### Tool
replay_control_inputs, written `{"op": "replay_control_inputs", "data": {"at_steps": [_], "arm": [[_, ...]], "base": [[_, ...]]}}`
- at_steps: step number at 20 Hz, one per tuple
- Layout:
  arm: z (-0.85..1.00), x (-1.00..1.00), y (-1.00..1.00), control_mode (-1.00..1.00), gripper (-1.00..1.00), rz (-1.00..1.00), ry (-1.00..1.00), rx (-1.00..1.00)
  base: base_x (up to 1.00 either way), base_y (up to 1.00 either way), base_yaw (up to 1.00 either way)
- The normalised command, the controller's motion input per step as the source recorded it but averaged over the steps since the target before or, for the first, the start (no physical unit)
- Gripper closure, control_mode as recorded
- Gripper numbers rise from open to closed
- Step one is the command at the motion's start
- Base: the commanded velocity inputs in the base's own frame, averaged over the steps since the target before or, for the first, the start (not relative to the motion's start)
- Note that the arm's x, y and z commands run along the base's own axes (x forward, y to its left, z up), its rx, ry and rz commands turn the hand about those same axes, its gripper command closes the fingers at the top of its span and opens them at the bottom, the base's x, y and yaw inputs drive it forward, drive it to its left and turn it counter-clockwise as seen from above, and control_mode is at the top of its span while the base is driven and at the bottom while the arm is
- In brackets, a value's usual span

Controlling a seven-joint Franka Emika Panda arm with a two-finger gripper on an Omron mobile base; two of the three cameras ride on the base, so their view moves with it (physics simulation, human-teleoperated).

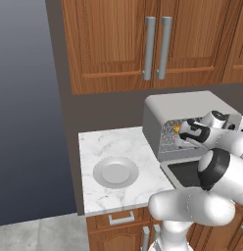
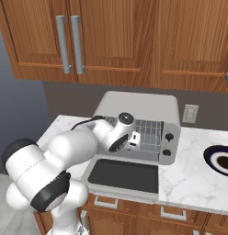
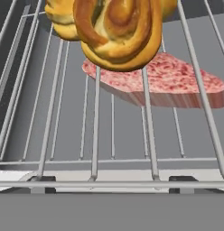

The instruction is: Open the toaster oven door. Place the bread on the top rack in the toaster oven and place the steak on the bottom rack.

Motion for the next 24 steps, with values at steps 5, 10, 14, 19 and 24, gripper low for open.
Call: {"op": "replay_control_inputs", "data": {"at_steps": [5,10,14,19,24], "arm": [[0.07,0.37,0.00,-1.00,-1.00,0.00,0.00,0.00],[0.01,0.19,0.00,-1.00,-1.00,0.00,0.00,-0.01],[0.01,0.00,-0.01,-1.00,-1.00,0.00,0.00,-0.01],[0.04,-0.30,-0.07,-1.00,-1.00,0.00,0.00,0.00],[0.10,-0.66,-0.12,-1.00,-1.00,0.00,0.00,0.00]], "base": [[0.00,0.00,0.00],[0.00,0.00,0.00],[0.00,0.00,0.00],[0.00,0.00,0.00],[0.00,0.00,0.00]]}}
